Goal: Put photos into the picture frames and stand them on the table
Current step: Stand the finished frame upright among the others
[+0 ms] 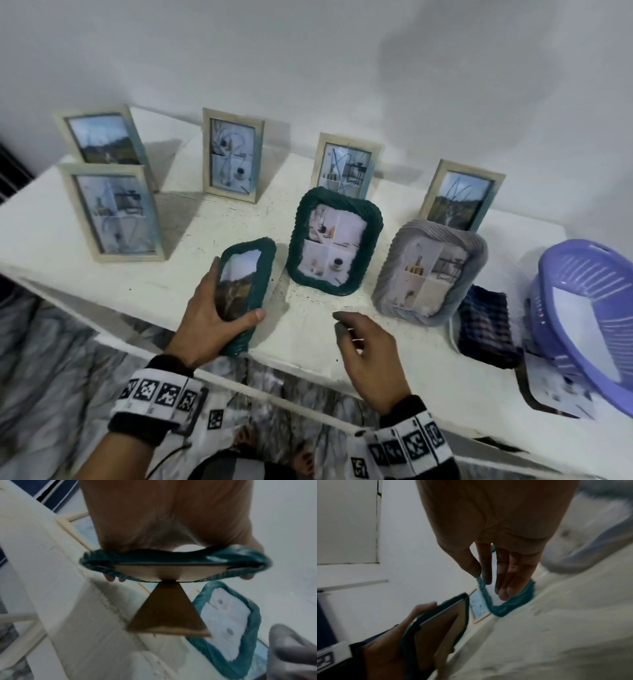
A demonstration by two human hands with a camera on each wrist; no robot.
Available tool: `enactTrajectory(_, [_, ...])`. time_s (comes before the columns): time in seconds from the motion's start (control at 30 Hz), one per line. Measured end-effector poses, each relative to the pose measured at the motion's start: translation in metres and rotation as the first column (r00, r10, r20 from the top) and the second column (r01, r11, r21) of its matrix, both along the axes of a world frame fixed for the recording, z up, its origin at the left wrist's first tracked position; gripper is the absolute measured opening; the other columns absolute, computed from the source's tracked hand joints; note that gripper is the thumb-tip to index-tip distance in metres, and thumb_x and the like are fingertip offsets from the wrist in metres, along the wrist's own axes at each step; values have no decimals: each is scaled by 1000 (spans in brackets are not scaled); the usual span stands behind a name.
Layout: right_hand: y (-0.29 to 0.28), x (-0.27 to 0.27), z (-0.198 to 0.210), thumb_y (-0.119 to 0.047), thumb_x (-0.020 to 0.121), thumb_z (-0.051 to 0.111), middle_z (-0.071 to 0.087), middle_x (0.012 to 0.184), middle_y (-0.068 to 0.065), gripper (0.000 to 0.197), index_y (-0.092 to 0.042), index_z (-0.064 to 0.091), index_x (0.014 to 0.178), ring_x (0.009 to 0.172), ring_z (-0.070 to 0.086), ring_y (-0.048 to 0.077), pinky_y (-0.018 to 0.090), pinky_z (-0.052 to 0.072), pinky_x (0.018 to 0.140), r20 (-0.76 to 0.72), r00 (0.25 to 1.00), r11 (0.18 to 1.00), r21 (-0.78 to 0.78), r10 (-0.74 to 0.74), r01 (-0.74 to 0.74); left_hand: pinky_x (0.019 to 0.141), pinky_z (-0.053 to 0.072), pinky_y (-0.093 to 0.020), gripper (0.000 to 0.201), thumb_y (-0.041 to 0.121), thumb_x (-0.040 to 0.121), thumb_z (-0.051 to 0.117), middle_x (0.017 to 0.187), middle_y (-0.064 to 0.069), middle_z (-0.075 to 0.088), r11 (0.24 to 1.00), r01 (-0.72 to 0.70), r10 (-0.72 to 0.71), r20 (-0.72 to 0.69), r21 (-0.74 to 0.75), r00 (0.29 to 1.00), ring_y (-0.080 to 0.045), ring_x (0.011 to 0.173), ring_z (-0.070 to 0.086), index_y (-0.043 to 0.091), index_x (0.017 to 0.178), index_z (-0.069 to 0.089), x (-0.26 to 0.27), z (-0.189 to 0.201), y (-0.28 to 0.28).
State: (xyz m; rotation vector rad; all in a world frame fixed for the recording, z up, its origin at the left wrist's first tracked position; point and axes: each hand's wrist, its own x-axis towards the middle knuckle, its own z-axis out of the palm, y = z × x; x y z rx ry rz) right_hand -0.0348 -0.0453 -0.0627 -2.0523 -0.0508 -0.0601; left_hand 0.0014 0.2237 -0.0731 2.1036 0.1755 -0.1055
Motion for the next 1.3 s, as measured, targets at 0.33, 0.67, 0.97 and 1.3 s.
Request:
enactTrajectory(0.33, [120,38,32,-28,93,61,69,108,-5,30,-19,59,121,93,66,8,28,56,79,-11,956,939,190,294,-286,113,35,-49,110,68,64,77,153,-2,39,788,93,-62,71,-608,995,-20,138,43,36,153,21,-21,26,3])
enactTrajectory(0.67, [118,59,62,-40,91,63,61,74,-3,22,-28,73,106,69,58,19,30,45,57,306,920,831,-554,246,-38,106,41,-29,111,75,58,75,154,9,35,819,134,-81,119,-558,990,-5,138,40,45,150,21,-15,33,44])
enactTrajectory(0.97, [161,69,87,-43,101,42,74,88,12,45,-8,70,103,78,71,30,43,59,70,-218,953,914,391,210,-111,121,20,-44,124,77,57,73,163,13,4,988,133,-106,298,-73,949,-7,149,7,47,151,-2,0,43,53])
enactTrajectory(1.3, [172,151,67,-81,78,44,65,127,2,78,-26,59,131,117,61,22,46,42,105,-417,879,777,623,231,91,122,16,-46,101,87,76,37,163,4,12,975,10,85,414,-224,906,-9,149,11,31,154,9,46,41,62])
